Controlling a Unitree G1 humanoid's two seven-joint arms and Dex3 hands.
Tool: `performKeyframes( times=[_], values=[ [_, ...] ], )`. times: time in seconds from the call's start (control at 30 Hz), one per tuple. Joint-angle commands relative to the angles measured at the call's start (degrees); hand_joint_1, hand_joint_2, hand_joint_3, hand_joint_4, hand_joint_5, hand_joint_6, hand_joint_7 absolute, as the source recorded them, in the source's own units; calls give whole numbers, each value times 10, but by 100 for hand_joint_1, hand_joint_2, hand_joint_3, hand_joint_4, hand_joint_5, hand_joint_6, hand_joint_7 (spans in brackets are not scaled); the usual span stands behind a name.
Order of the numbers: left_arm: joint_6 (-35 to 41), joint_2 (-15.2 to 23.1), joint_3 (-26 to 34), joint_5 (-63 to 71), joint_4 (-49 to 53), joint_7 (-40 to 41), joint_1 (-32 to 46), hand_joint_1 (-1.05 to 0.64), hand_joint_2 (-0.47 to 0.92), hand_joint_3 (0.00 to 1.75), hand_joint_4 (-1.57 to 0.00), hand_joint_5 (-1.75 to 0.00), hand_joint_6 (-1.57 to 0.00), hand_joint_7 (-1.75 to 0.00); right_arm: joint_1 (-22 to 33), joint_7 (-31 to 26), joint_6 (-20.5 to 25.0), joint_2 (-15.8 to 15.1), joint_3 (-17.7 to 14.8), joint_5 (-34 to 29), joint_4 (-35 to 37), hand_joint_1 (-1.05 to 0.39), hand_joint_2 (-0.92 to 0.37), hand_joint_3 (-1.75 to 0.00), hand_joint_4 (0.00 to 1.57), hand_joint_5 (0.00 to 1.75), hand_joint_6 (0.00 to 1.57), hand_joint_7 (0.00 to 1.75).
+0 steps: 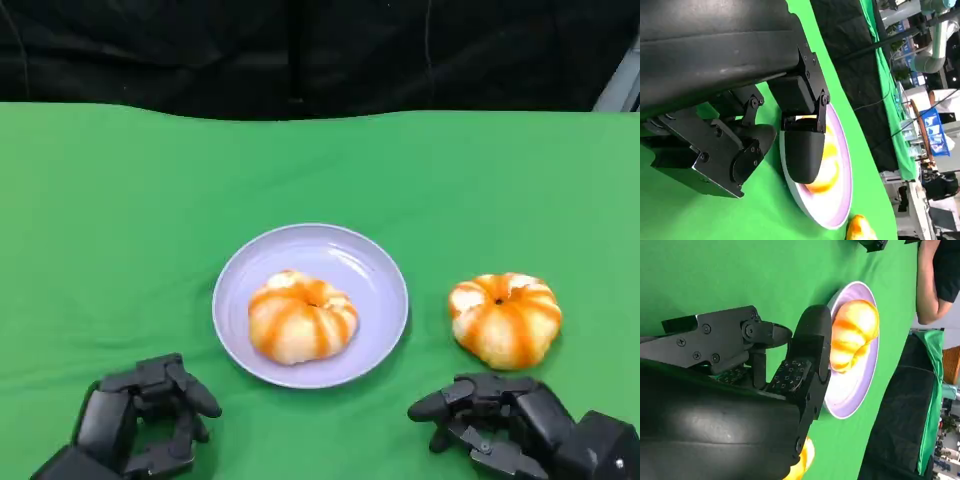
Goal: Grasp the bread from the table and place it into the plate.
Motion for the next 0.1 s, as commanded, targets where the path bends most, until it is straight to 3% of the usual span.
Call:
performKeyframes(
  times=[0.03, 0.1],
  values=[
    [-9, 4, -1, -25, 1, -35, 6, 4, 39, 134, -94, -145, -104, -119, 13, 1, 11, -13, -8, 4, 1, -7, -92, -40, 79, 120, 106, 39],
    [-10, 3, -1, -26, 1, -38, 7, 2, 37, 136, -95, -145, -104, -119, 13, 1, 10, -14, -8, 4, 2, -7, -92, -41, 79, 120, 106, 39]
  ],
)
